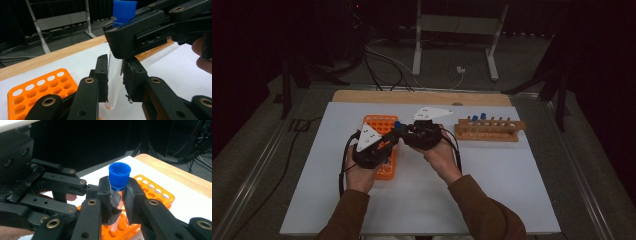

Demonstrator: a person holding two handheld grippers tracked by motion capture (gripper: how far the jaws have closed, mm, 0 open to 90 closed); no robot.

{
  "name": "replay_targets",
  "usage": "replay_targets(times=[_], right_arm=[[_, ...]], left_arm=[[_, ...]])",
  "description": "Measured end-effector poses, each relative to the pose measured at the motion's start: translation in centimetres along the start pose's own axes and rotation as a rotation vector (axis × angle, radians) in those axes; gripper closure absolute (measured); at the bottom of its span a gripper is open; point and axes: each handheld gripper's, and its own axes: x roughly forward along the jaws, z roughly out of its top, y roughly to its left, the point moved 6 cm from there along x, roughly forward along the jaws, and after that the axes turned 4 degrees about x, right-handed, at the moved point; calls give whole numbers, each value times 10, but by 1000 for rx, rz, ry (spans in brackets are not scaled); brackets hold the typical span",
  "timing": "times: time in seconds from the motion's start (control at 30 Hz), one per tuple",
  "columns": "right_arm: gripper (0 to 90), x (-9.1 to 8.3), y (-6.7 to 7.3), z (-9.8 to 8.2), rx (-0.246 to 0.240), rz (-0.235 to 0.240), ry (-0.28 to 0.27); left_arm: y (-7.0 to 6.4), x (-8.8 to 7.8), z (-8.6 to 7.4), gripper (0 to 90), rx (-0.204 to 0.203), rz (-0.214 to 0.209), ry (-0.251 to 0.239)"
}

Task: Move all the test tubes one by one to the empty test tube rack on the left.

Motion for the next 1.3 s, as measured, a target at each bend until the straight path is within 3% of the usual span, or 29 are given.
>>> replay_targets(times=[0.3, 0.53, 0.73, 0.87, 1.3], right_arm=[[743, 0, 0, 0, -2, 4, 1], [465, -7, -9, 1, 16, 3, -23], [181, -15, -22, -3, 18, -62, -26], [75, -21, -33, -8, 34, -105, -24], [13, -49, -64, -26, 64, -163, -40]], left_arm=[[-1, 0, 0, 781, 16, 2, -1], [7, -1, -2, 782, 2, 21, 1], [15, -6, -3, 782, -14, 34, -6], [21, -12, -6, 782, -29, 39, -12], [33, -26, -27, 782, -86, 50, -10]])
